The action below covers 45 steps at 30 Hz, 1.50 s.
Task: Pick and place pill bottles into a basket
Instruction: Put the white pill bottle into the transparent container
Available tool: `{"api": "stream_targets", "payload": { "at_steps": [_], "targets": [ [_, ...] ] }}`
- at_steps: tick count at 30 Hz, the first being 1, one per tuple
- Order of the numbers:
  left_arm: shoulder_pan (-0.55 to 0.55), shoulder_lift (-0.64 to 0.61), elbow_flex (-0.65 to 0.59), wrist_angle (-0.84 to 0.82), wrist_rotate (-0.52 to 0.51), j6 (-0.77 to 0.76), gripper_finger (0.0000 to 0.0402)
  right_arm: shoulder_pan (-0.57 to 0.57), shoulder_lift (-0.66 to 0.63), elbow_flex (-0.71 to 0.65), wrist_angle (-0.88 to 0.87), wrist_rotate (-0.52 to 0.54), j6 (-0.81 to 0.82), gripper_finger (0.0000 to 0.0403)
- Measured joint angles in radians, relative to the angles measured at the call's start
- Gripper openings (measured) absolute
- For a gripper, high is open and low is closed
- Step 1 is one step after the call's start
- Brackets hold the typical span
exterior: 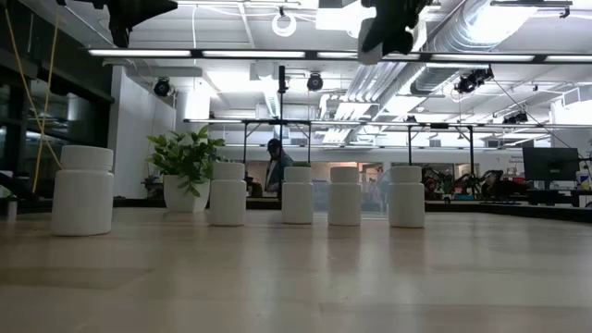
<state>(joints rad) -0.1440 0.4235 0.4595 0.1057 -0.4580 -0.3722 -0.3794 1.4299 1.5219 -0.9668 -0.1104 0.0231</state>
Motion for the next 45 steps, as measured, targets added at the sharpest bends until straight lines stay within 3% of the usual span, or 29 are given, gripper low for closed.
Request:
{"api": "stream_targets", "payload": {
  "at_steps": [9, 24, 37, 45],
  "targets": [
    [0.000, 0.000, 0.000, -0.004, 0.000, 0.000, 0.0260, 0.000, 0.143, 0.000, -0.011, 0.080, -0.033, 0.0169],
    [0.000, 0.000, 0.000, -0.003, 0.000, 0.000, 0.0260, -0.030, 0.303, 0.000, 0.106, 0.049, -0.059, 0.0169],
    [0.000, 0.000, 0.000, -0.003, 0.000, 0.000, 0.0260, -0.040, 0.358, 0.000, 0.190, 0.036, -0.068, 0.0169],
    [0.000, 0.000, 0.000, -0.003, 0.000, 0.000, 0.0260, -0.040, 0.358, 0.000, 0.230, 0.107, -0.049, 0.0169]
  ]
}}
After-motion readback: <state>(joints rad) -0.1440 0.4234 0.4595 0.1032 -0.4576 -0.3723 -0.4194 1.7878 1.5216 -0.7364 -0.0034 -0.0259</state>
